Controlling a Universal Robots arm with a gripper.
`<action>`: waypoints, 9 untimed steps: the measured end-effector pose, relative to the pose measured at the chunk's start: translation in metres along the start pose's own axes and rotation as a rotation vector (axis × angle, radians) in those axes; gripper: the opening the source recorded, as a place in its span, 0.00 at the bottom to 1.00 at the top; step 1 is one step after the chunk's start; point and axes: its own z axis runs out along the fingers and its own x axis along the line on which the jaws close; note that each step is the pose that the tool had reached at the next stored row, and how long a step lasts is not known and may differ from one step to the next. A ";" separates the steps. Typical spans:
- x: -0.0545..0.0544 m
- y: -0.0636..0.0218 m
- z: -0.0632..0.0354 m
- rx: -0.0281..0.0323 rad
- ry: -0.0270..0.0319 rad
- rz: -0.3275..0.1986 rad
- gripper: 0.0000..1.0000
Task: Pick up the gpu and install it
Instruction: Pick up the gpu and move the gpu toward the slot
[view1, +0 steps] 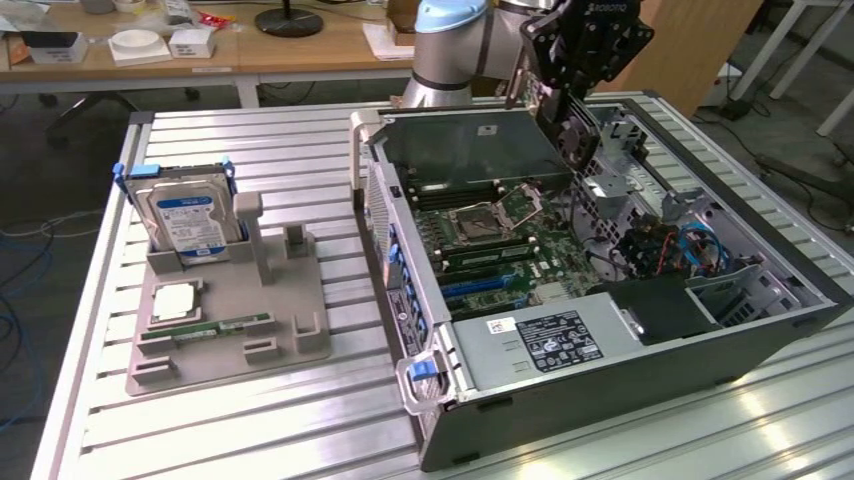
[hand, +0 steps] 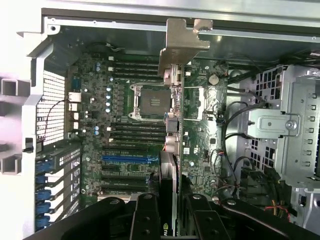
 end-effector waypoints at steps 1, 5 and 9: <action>-0.002 -0.0001 0.0000 0.0000 0.0000 0.000 0.26; -0.010 -0.0003 0.0002 0.0000 0.0000 0.000 0.26; -0.019 -0.0006 0.0003 0.0001 0.0001 0.000 0.26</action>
